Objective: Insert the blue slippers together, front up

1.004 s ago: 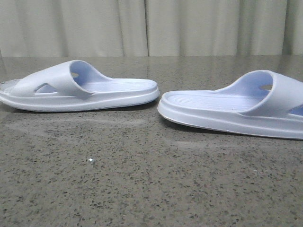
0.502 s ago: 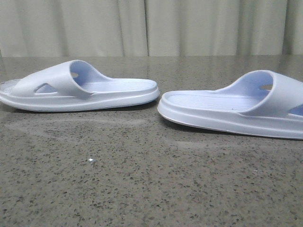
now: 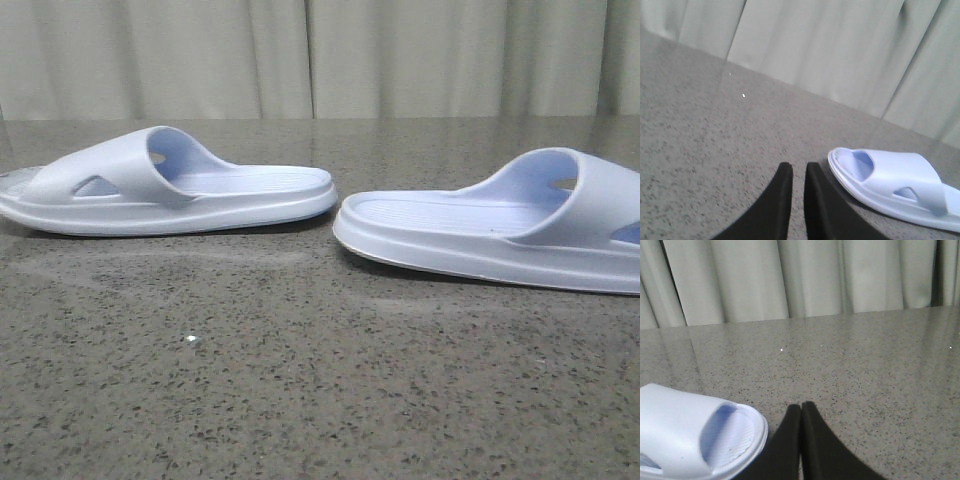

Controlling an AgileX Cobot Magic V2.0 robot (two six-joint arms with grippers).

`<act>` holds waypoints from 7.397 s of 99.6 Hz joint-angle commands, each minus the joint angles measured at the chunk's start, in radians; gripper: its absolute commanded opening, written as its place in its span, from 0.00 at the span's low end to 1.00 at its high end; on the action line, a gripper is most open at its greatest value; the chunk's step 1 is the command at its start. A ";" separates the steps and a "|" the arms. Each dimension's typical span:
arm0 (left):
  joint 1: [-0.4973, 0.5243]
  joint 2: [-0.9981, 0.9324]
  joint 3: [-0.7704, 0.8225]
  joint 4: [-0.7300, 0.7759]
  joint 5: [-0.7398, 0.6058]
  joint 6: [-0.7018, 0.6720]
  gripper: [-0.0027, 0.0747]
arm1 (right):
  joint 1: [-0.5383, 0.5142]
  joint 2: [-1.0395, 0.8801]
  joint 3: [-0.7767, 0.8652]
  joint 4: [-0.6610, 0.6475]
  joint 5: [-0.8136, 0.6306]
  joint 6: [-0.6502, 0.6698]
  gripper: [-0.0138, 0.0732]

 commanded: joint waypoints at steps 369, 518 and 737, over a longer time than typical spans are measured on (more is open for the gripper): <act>-0.007 1.401 -0.721 -0.957 0.424 0.368 0.09 | -0.006 0.361 -0.549 0.314 0.242 -0.009 0.66; 0.101 1.115 -0.557 -1.253 0.754 0.496 0.06 | -0.006 0.367 -0.549 0.314 0.239 -0.009 0.66; 0.108 1.048 -0.537 -1.253 0.737 0.496 0.06 | 0.000 0.984 -0.419 0.487 0.185 0.235 0.66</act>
